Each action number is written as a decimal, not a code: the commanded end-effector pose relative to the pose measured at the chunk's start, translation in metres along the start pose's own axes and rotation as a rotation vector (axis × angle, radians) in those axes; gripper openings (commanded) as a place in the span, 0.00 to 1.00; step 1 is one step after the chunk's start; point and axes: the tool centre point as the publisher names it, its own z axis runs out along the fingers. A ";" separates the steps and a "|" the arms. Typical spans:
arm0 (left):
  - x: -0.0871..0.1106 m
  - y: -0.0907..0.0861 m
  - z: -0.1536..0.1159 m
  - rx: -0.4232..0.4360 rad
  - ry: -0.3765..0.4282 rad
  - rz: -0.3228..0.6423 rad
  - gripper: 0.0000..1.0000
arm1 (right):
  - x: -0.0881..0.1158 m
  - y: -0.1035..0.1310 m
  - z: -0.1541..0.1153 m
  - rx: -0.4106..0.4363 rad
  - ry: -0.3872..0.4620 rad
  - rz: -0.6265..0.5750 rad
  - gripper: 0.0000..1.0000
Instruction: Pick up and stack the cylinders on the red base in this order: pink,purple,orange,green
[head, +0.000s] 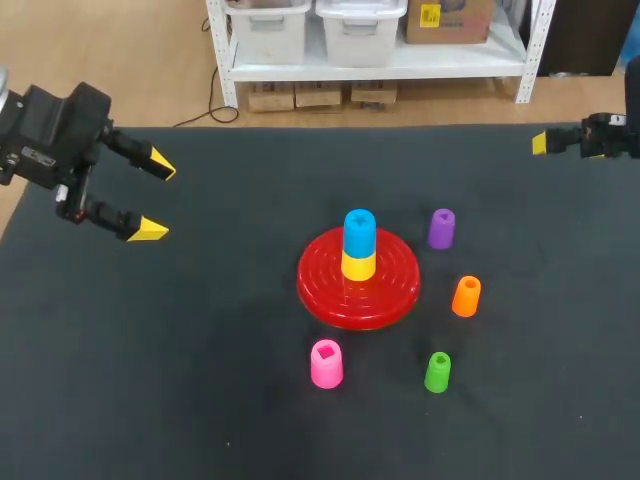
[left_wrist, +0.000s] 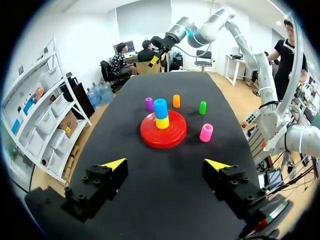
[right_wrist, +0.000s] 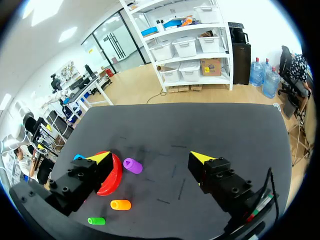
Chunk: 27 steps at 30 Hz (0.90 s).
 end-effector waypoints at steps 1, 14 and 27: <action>0.001 -0.001 0.000 -0.003 -0.003 0.002 1.00 | -0.001 0.004 0.001 -0.011 0.010 -0.002 1.00; 0.001 -0.001 0.000 -0.003 -0.003 0.002 1.00 | 0.017 0.116 0.029 -0.054 0.258 -0.385 1.00; 0.001 -0.001 0.000 -0.003 -0.003 0.002 1.00 | 0.089 0.218 0.046 -0.084 0.487 -0.665 1.00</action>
